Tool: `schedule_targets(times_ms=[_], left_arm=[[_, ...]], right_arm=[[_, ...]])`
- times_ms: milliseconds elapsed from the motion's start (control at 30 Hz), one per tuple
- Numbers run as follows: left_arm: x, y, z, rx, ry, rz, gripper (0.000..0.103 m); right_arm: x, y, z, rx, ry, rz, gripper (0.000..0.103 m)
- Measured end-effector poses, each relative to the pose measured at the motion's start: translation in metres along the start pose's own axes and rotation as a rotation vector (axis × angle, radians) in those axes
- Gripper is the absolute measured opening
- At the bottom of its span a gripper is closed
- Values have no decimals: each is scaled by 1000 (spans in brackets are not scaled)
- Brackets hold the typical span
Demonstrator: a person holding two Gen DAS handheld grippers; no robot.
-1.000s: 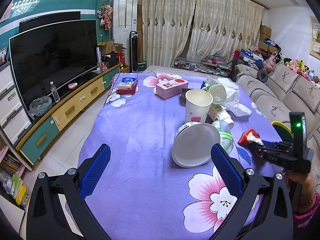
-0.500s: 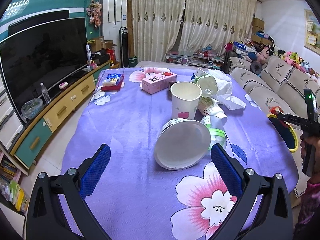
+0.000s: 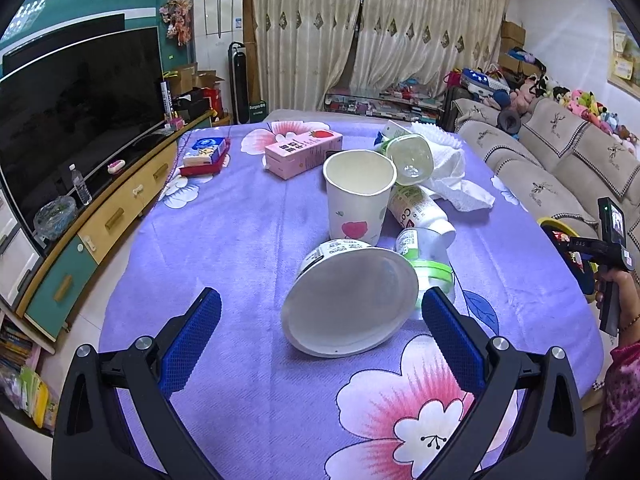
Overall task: Collect trash
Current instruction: 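Carry the snack bag over the yellow bin and open the right gripper, then grasp the white paper bowl by its rim with the left gripper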
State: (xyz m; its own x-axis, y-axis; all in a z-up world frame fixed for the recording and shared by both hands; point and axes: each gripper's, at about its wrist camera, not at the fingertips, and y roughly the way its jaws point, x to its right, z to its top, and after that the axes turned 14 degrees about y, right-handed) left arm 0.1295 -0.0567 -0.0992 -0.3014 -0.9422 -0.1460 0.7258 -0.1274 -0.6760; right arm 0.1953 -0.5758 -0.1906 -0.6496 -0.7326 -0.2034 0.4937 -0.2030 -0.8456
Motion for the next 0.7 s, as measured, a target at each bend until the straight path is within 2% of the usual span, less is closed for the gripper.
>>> schedule_targets(times_ms=[100, 267, 467, 533, 700], left_arm=[[2, 6, 3, -8, 5, -3, 99], [-1, 12, 3, -9, 9, 2, 99], [-6, 21, 5, -4, 21, 17, 99], [-10, 26, 7, -4, 17, 21, 96], [-19, 42, 6, -44, 8, 4, 70]], right_arm=[[6, -3, 1, 2, 23, 4, 71], [4, -12, 0, 6, 28, 22, 71], [-13, -42, -16, 36, -17, 77, 74], [-16, -50, -22, 39, -25, 99, 74], [-21, -67, -32, 52, -34, 139, 74]])
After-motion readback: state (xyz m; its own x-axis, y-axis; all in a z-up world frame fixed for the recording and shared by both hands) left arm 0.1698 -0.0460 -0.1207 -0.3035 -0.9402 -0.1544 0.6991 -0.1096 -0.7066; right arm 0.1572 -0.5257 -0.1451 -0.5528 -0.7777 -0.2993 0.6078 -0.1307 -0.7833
